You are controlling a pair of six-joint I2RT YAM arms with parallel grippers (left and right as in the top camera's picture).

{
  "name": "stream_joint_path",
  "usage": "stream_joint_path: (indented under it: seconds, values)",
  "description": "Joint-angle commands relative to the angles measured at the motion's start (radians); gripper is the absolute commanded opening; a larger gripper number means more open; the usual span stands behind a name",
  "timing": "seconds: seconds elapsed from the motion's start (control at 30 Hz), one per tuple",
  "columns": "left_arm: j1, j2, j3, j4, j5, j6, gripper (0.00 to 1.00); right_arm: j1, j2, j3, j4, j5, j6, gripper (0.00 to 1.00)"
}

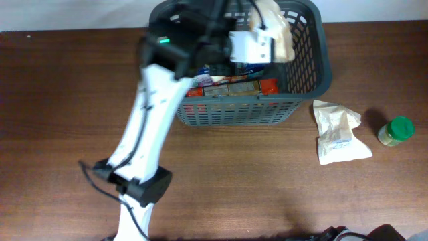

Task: Pack container
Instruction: 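Drop the paper bag into the basket with the left gripper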

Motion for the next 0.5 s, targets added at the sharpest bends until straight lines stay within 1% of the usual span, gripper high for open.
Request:
stream_joint_path:
  seconds: [0.0,0.07,0.13,0.2,0.33,0.37,0.4,0.43,0.47]
  values:
    - [-0.023,0.060,-0.148,0.097,-0.007,0.045,0.04,-0.005,0.002,0.004,0.000,0.010,0.004,0.99]
    - [-0.032,0.080,-0.219,0.151,-0.007,0.045,0.06,-0.005,0.002,0.004,0.000,0.010,0.004,0.99]
    - [-0.037,0.106,-0.264,0.188,-0.007,0.045,0.14,-0.005,0.002,0.004,0.000,0.010,0.004,0.99]
    - [-0.042,0.131,-0.291,0.202,-0.007,0.045,0.18,-0.005,0.002,0.004,0.000,0.010,0.004,0.99]
    - [-0.043,0.158,-0.304,0.194,-0.007,0.044,0.18,-0.005,0.002,0.004,0.000,0.010,0.004,0.99]
    - [-0.043,0.155,-0.298,0.193,-0.008,0.039,0.22,-0.005,0.002,0.004,0.000,0.010,0.004,0.99]
    - [-0.043,0.153,-0.287,0.194,-0.012,0.011,0.25,-0.005,0.002,0.004,0.000,0.010,0.004,0.99]
    - [-0.043,0.148,-0.267,0.192,-0.021,-0.045,0.29,-0.005,0.002,0.004,0.000,0.010,0.004,0.99]
    - [-0.043,0.144,-0.246,0.189,-0.031,-0.103,0.37,-0.005,0.002,0.004,0.000,0.010,0.004,0.99]
